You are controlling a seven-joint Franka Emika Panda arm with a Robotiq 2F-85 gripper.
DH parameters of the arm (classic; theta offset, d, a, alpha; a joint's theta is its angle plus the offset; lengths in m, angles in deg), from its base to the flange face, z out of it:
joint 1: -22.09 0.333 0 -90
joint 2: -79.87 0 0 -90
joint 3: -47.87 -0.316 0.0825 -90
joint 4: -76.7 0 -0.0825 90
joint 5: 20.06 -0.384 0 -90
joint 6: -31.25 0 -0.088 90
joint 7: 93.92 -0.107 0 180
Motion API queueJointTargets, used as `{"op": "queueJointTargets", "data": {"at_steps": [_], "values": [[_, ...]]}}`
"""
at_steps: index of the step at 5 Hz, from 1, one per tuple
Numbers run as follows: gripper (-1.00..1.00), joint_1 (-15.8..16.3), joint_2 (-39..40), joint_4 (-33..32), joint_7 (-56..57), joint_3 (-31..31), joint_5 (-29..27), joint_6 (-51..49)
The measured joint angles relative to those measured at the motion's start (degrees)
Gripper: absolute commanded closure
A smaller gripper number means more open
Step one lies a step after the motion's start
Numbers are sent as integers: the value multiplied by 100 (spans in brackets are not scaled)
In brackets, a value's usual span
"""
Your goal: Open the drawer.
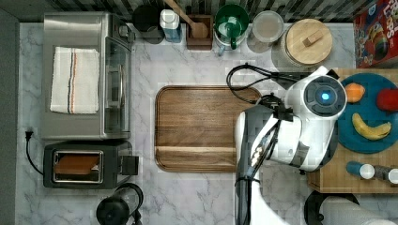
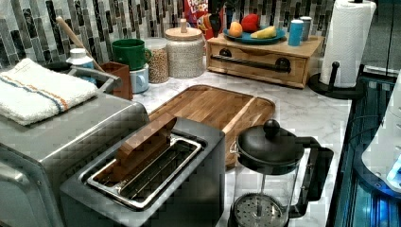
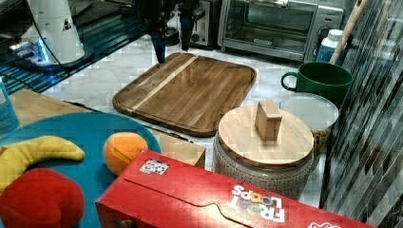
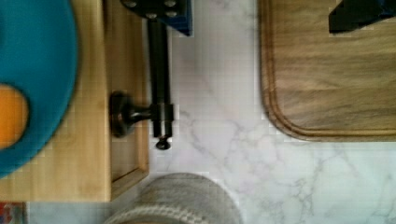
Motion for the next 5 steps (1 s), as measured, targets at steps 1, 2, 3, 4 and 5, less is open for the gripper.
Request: {"op": "queueJointTargets", "data": {"at_steps": [1, 2, 3, 4, 5], "values": [[-100, -128, 32, -22, 235, 16, 234, 355], [-100, -172, 65, -67, 246, 79, 428, 755], [-100, -286, 182, -134, 520, 83, 430, 1234], [-100, -339, 325, -213, 839, 141, 235, 1315], [-100, -390, 515, -325, 1041, 149, 187, 1600]]}}
